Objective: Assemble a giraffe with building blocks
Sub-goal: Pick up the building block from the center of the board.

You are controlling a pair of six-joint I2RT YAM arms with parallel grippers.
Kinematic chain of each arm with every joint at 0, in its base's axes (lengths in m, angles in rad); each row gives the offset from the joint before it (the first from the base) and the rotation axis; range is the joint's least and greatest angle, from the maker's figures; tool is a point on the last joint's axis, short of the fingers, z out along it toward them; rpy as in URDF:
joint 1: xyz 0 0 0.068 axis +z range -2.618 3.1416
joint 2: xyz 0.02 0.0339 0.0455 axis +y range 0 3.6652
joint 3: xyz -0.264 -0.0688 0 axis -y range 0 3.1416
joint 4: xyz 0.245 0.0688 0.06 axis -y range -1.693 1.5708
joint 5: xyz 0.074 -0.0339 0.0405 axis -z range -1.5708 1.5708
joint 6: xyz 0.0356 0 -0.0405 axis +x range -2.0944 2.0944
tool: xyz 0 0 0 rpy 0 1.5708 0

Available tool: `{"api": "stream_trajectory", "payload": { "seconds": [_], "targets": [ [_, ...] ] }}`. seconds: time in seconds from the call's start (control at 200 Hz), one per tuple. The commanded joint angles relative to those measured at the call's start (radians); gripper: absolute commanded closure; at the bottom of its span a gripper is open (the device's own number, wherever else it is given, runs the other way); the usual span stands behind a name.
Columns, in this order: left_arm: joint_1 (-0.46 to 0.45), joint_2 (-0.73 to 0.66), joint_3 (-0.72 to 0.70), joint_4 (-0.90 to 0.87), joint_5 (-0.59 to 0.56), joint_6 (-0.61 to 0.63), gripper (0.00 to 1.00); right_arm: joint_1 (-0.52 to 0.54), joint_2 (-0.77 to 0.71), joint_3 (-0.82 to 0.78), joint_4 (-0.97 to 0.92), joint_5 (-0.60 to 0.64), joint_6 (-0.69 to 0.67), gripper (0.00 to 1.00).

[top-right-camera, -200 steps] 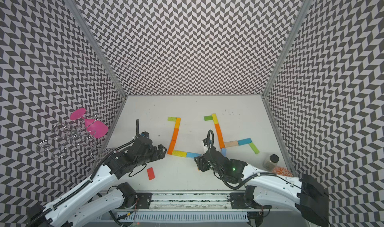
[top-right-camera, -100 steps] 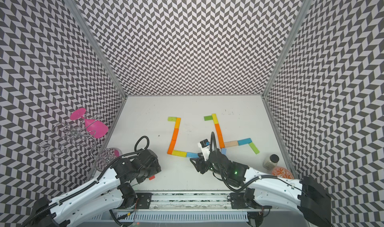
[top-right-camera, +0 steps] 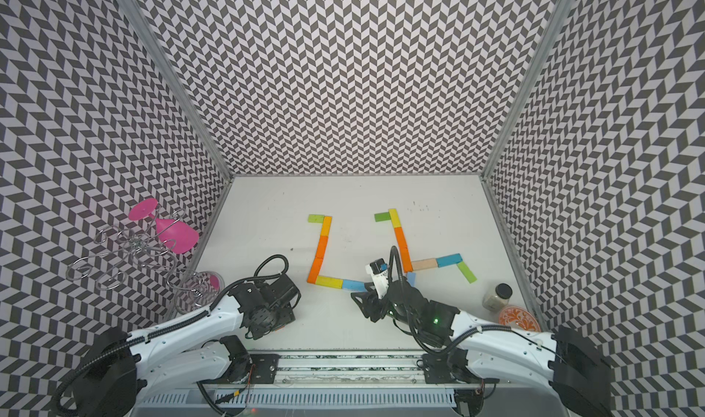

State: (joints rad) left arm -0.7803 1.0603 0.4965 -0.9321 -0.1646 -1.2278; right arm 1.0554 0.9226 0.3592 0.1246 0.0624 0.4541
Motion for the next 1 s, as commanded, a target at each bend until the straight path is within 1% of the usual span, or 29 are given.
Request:
{"api": "stream_trajectory", "payload": {
  "seconds": [0.0, 0.095, 0.19, 0.3, 0.351, 0.431, 0.436, 0.451, 0.551, 0.636, 0.701, 0.716, 0.756, 0.776, 0.801, 0.836, 0.906, 0.997],
  "targets": [
    [0.015, 0.031, -0.007, 0.048, -0.034, 0.031, 0.31, -0.010, -0.033, -0.019, 0.063, 0.003, -0.014, 0.45],
    [0.019, 0.071, -0.009, 0.077, -0.029, 0.058, 0.39, -0.015, -0.057, -0.033, 0.062, 0.013, -0.013, 0.45],
    [0.021, 0.091, -0.014, 0.108, -0.019, 0.076, 0.51, -0.017, -0.084, -0.051, 0.075, 0.035, -0.008, 0.45],
    [0.024, 0.081, -0.018, 0.122, -0.015, 0.084, 0.58, -0.018, -0.107, -0.066, 0.081, 0.049, 0.001, 0.45],
    [0.026, 0.072, -0.018, 0.124, -0.015, 0.087, 0.65, -0.018, -0.111, -0.068, 0.075, 0.052, 0.007, 0.45],
    [0.030, 0.057, -0.013, 0.130, -0.009, 0.101, 0.70, -0.019, -0.112, -0.065, 0.064, 0.053, 0.014, 0.46],
    [0.031, 0.055, -0.012, 0.129, -0.009, 0.102, 0.73, -0.018, -0.112, -0.064, 0.064, 0.053, 0.015, 0.46],
    [0.032, 0.053, -0.009, 0.128, -0.009, 0.105, 0.75, -0.018, -0.113, -0.063, 0.061, 0.053, 0.016, 0.46],
    [0.033, 0.037, 0.062, 0.115, -0.021, 0.152, 0.80, -0.019, -0.118, -0.060, 0.047, 0.059, 0.021, 0.46],
    [0.033, 0.047, 0.170, 0.101, -0.042, 0.237, 0.81, -0.019, -0.127, -0.053, 0.036, 0.069, 0.024, 0.46],
    [0.038, 0.085, 0.251, 0.101, -0.037, 0.352, 0.82, -0.018, -0.135, -0.051, 0.030, 0.080, 0.026, 0.47],
    [0.042, 0.097, 0.267, 0.098, -0.030, 0.378, 0.86, -0.020, -0.136, -0.051, 0.030, 0.084, 0.026, 0.47],
    [0.058, 0.128, 0.300, 0.091, -0.007, 0.445, 0.87, -0.020, -0.139, -0.052, 0.030, 0.090, 0.030, 0.47],
    [0.065, 0.141, 0.308, 0.095, 0.021, 0.483, 0.87, -0.019, -0.140, -0.054, 0.030, 0.091, 0.032, 0.47],
    [0.075, 0.156, 0.315, 0.100, 0.048, 0.527, 0.90, -0.019, -0.142, -0.055, 0.030, 0.093, 0.038, 0.47],
    [0.085, 0.173, 0.323, 0.096, 0.068, 0.565, 0.90, -0.019, -0.142, -0.056, 0.030, 0.095, 0.044, 0.48],
    [0.093, 0.196, 0.323, 0.099, 0.113, 0.624, 0.91, -0.018, -0.143, -0.056, 0.022, 0.095, 0.055, 0.48],
    [0.093, 0.211, 0.334, 0.091, 0.154, 0.667, 0.91, -0.018, -0.146, -0.053, 0.009, 0.093, 0.066, 0.48]
  ]
}}
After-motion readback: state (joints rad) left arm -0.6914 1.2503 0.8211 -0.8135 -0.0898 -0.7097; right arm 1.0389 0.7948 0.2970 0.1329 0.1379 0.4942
